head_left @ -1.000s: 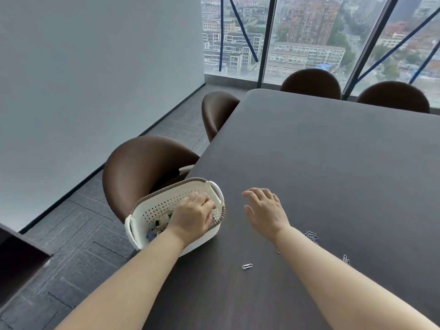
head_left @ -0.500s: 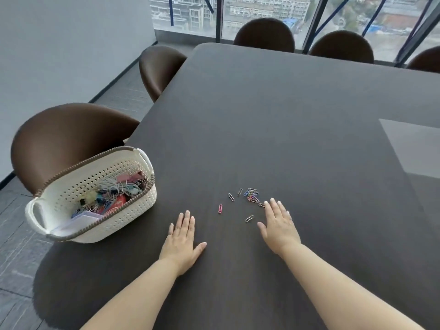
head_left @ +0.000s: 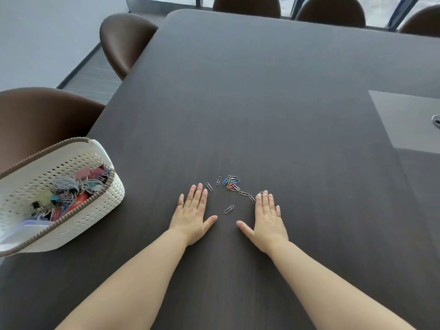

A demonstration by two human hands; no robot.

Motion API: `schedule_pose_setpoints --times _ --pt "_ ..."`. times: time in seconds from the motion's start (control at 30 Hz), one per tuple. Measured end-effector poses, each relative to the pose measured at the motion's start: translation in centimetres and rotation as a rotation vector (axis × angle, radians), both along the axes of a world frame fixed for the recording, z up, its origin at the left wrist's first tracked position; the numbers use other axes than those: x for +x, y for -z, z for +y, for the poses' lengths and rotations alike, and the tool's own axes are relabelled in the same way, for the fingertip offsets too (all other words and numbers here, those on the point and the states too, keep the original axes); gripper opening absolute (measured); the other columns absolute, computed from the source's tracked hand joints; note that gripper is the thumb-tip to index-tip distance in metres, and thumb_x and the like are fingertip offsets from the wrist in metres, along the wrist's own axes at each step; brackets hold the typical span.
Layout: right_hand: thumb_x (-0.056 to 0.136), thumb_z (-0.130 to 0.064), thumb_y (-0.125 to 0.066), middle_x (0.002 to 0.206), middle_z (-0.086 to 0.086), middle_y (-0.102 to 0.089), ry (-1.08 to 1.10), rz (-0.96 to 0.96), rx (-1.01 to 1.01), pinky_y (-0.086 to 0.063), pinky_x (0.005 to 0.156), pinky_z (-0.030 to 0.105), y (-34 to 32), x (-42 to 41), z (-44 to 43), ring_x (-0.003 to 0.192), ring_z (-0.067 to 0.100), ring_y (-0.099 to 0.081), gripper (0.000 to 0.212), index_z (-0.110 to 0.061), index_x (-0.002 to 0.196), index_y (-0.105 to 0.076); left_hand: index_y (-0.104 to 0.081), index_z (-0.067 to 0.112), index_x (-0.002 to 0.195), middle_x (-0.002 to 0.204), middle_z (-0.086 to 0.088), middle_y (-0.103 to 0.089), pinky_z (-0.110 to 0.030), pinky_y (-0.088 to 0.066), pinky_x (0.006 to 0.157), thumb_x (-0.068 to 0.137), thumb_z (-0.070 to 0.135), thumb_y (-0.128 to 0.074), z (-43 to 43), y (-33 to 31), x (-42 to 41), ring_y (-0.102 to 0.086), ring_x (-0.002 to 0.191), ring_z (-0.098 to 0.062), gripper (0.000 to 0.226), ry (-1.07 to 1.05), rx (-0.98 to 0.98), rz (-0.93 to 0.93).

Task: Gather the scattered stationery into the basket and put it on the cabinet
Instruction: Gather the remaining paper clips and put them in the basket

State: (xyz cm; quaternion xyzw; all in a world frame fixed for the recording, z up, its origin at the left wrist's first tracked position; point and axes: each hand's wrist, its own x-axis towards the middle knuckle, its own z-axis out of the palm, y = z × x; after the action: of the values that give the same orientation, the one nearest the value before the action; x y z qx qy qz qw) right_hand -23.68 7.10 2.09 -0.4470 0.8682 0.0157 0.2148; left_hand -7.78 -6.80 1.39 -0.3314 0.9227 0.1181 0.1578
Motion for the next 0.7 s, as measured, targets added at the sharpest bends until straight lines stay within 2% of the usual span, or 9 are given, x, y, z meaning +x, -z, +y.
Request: schedule_pose_setpoints --times 0.13,0.23,0.3,0.37,0.43,0.5,0.57,0.6,0.7 --pt "0.085 -0.068 -0.026 0.153 0.004 0.024 -0.153 -0.039 -0.063 0.011 0.113 0.034 0.3 0.3 -1.8 0.138 0.014 0.025 0.093 -0.011 0.142 0.020 0.029 0.020 0.132 0.142 0.006 0.035 -0.036 0.014 0.111 0.066 0.066 0.016 -1.4 0.2 -1.1 0.033 0.130 -0.011 0.082 0.138 0.023 0.044" --pt "0.060 -0.086 0.006 0.148 0.001 0.029 -0.144 0.016 -0.100 0.014 0.111 0.034 0.9 -0.4 -2.9 0.132 0.014 0.031 0.107 -0.013 0.134 0.028 0.030 0.022 0.133 0.142 0.006 0.036 -0.035 0.015 0.110 0.063 0.073 0.027 -2.7 0.4 -2.0 0.034 0.131 -0.014 0.087 0.235 -0.005 0.051" --pt "0.047 -0.088 0.022 0.144 -0.001 0.031 -0.136 0.024 -0.129 0.014 0.111 0.036 1.3 -1.2 -3.9 0.133 0.014 0.031 0.118 -0.012 0.137 0.025 0.029 0.022 0.134 0.143 0.006 0.035 -0.035 0.015 0.110 0.063 0.071 0.028 -3.6 0.4 -2.9 0.033 0.131 -0.015 0.086 0.278 -0.021 0.058" --pt "0.052 -0.089 0.013 0.148 -0.002 0.026 -0.148 0.009 -0.152 0.012 0.112 0.036 1.4 -2.1 -5.2 0.137 0.016 0.025 0.119 -0.013 0.144 0.015 0.027 0.023 0.135 0.143 0.007 0.033 -0.035 0.015 0.110 0.071 0.069 0.019 -4.5 0.5 -3.9 0.033 0.132 -0.014 0.079 0.285 -0.019 0.060" --pt "0.062 -0.082 -0.002 0.155 -0.001 0.013 -0.203 0.009 -0.168 0.008 0.113 0.035 1.2 -3.1 -6.7 0.143 0.018 0.014 0.108 -0.015 0.147 0.004 0.021 0.024 0.138 0.145 0.007 0.029 -0.035 0.012 0.110 0.074 0.059 0.013 -5.5 0.6 -4.6 0.029 0.134 -0.014 0.074 0.291 -0.030 0.058" --pt "0.070 -0.075 -0.011 0.156 0.002 -0.012 -0.278 0.053 -0.195 -0.010 0.115 0.038 1.2 -4.1 -8.0 0.143 0.022 -0.008 0.096 -0.017 0.146 -0.014 -0.008 0.022 0.146 0.154 0.004 0.001 -0.038 -0.006 0.114 0.082 0.053 -0.003 -6.6 0.7 -5.1 0.002 0.142 -0.017 0.071 0.305 -0.108 0.134" --pt "0.076 -0.069 -0.024 0.140 0.004 -0.046 -0.328 0.130 -0.262 -0.042 0.102 0.042 1.4 -4.8 -8.9 0.127 0.024 -0.033 0.081 -0.017 0.135 -0.043 -0.046 0.021 0.133 0.142 -0.001 -0.044 -0.040 -0.030 0.107 0.086 0.046 -0.027 -7.1 1.0 -5.1 -0.033 0.131 -0.021 0.057 0.314 -0.169 0.257" --pt "0.077 -0.066 -0.030 0.127 0.004 -0.056 -0.345 0.149 -0.321 -0.051 0.089 0.041 1.7 -5.1 -9.1 0.114 0.021 -0.039 0.072 -0.018 0.126 -0.053 -0.054 0.021 0.125 0.132 -0.002 -0.054 -0.039 -0.034 0.102 0.085 0.044 -0.034 -7.2 1.3 -5.0 -0.039 0.121 -0.021 0.051 0.313 -0.176 0.318" --pt "0.079 -0.056 -0.043 0.104 0.002 -0.064 -0.364 0.180 -0.512 -0.055 0.070 0.033 2.7 -5.1 -8.8 0.092 0.020 -0.047 0.053 -0.019 0.110 -0.064 -0.060 0.021 0.109 0.109 0.000 -0.059 -0.033 -0.044 0.081 0.083 0.041 -0.044 -6.9 2.2 -4.4 -0.046 0.097 -0.017 0.036 0.286 -0.197 0.491"
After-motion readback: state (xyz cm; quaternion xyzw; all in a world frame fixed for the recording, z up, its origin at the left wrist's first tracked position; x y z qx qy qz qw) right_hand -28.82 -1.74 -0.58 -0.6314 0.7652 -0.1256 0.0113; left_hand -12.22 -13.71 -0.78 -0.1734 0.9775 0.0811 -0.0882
